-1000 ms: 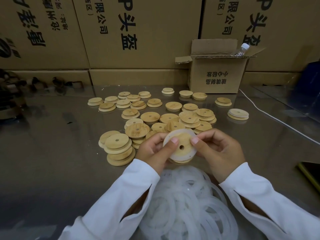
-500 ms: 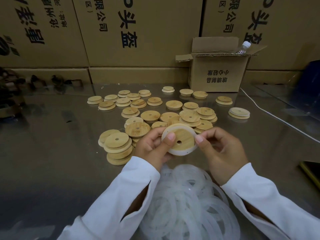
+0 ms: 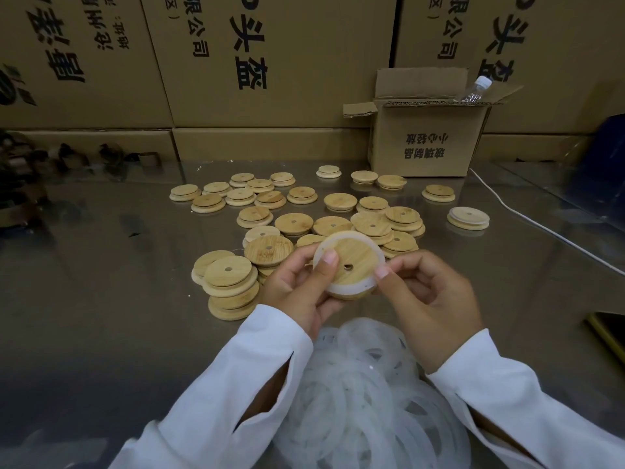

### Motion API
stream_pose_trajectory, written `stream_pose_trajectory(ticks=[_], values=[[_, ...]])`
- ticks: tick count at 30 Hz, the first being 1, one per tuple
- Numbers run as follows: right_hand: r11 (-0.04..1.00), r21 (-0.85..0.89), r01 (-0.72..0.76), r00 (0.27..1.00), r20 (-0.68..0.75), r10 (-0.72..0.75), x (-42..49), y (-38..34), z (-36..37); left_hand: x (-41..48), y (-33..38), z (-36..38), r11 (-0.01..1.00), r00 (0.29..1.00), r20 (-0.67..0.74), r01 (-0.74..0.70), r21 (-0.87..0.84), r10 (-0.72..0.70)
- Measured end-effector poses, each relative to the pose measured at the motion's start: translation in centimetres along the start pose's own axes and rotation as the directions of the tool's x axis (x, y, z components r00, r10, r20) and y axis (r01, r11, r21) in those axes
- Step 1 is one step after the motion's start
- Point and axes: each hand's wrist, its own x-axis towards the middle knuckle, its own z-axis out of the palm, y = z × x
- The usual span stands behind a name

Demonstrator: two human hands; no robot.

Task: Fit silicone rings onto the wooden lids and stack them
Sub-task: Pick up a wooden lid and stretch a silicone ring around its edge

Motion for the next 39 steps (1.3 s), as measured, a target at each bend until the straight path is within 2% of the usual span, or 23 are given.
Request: stream_pose_trajectory(ticks=[2,6,10,13,21,29,34,39], values=[[1.0,-0.026,0.01,1.0,-0.025,-0.01,0.1,0.2,-0.1,0.0,0.0,0.0,0.999,1.0,-0.002,-0.011,0.038,0.011],[0.995,-0.097,0.026,0.997,-0.067,-0.033,0.6,0.6,-0.6,-0.2,-0.4,-0.1,0.95,0.999,0.024,-0.03,0.311,0.024],[0.972,-0.228,0.061,0.998,-0.015,-0.066,0.6,0.9,-0.9,-0.3,-0.6,-0.2,0.909,0.997,0.075,-0.01,0.417,-0.023],[0.94,-0.32,0.121,0.993,0.05,-0.111,0.4,0.8,-0.8,-0.2,-0.3,-0.3,0.903,0.994,0.107,-0.067,0.425,0.023],[0.925,-0.355,0.138,0.99,0.056,-0.127,1.1,0.1,-1.6,-0.1,-0.3,-0.1,0.894,0.984,0.129,-0.164,0.417,0.12],[0.939,-0.32,0.123,0.992,0.071,-0.106,1.6,-0.7,-1.8,0.2,-0.1,0.0,0.944,0.991,0.098,-0.112,0.31,0.086],[0.984,-0.153,0.093,0.993,0.085,-0.081,1.1,-0.7,-1.4,0.0,0.0,-0.3,0.942,0.994,0.073,-0.097,0.321,0.078],[0.977,-0.193,0.094,0.996,0.014,-0.093,0.5,0.0,-1.0,0.0,-0.3,-0.1,0.951,0.996,0.008,-0.091,0.295,0.093]])
